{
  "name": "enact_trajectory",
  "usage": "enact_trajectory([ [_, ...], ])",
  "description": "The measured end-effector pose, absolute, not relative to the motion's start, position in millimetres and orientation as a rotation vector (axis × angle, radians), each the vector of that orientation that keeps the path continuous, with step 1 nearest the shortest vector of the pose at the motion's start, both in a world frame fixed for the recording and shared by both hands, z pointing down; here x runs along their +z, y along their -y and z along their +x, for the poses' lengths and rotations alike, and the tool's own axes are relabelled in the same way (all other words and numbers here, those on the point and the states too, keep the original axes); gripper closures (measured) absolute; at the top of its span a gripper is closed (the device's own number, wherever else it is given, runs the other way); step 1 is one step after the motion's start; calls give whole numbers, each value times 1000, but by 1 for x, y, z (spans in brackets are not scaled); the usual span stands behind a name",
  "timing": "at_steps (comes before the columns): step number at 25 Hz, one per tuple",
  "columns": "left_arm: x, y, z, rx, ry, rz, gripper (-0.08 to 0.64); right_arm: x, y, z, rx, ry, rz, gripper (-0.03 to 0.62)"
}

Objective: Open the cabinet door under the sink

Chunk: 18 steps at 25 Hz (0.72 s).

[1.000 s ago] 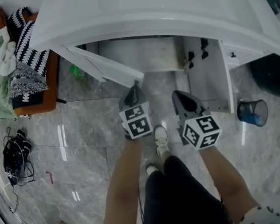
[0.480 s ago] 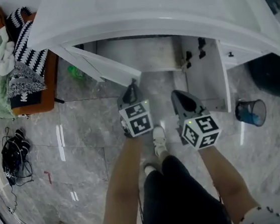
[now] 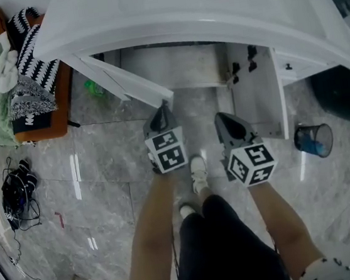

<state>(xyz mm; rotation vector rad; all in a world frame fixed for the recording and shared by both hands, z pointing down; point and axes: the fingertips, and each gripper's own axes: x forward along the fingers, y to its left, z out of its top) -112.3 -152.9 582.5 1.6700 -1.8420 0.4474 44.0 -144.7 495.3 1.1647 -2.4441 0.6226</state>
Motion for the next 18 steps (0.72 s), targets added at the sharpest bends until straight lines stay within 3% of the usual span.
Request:
enact_trajectory([
  [18, 583, 124, -128, 417, 1862, 1619, 516, 490, 140, 26, 607, 2473, 1113, 583],
])
